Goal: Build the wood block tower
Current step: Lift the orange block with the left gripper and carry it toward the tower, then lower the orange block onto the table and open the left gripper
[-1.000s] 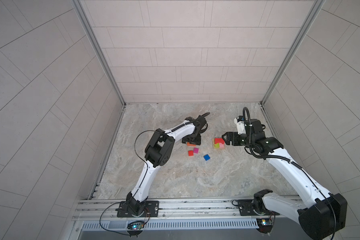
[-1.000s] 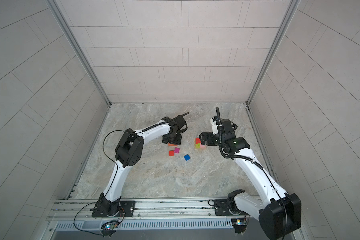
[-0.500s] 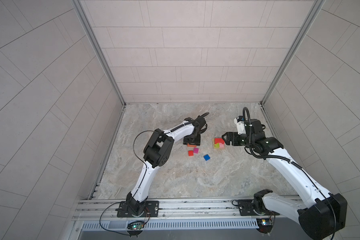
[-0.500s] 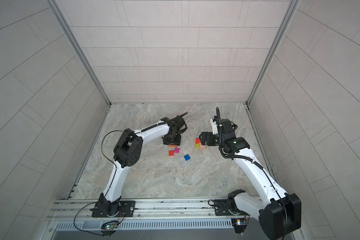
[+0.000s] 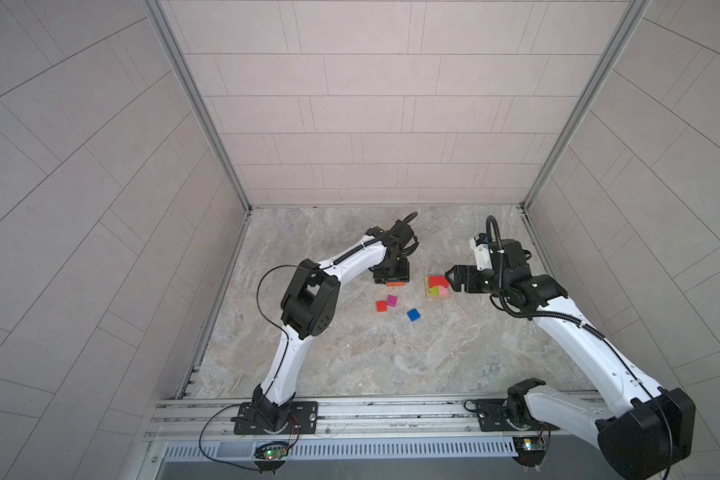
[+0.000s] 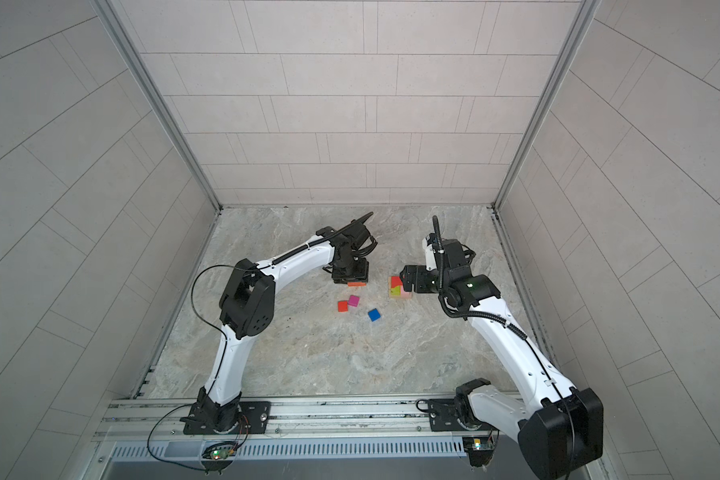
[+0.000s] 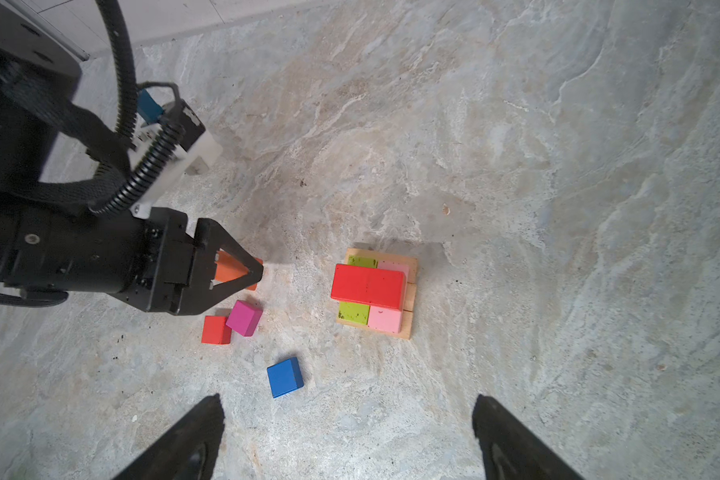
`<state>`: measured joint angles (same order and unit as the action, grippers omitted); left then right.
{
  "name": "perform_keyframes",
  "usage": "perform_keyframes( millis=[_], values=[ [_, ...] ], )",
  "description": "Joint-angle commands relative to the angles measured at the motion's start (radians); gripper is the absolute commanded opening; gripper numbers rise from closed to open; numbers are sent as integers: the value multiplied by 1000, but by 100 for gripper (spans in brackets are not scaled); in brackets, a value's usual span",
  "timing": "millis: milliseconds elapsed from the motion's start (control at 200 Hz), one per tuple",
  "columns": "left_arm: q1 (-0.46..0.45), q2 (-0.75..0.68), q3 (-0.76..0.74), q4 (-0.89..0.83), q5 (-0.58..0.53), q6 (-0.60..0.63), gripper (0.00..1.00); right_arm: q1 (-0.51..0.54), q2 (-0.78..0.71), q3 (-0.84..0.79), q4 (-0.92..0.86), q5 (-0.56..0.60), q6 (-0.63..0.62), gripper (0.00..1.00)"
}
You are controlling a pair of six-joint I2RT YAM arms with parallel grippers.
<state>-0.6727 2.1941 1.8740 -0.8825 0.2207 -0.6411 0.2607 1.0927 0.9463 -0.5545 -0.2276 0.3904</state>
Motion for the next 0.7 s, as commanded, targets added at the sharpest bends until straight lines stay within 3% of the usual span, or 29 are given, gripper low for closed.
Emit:
perform_keyframes(
  millis=[0, 165, 400, 696],
  values=[
    [-6, -42, 45, 33, 61, -49, 53, -9, -34, -15, -34, 40, 20, 95],
    [-12, -31, 93, 44, 93, -78, 53, -23, -36, -17, -54, 40, 17, 95],
    [-10, -31, 95, -102, -100, -27, 53, -23, -38, -23, -50, 19, 10, 95],
    [-9, 0, 15, -81, -175, -41, 58, -10, -27, -16, -53, 5, 11, 94]
  ],
)
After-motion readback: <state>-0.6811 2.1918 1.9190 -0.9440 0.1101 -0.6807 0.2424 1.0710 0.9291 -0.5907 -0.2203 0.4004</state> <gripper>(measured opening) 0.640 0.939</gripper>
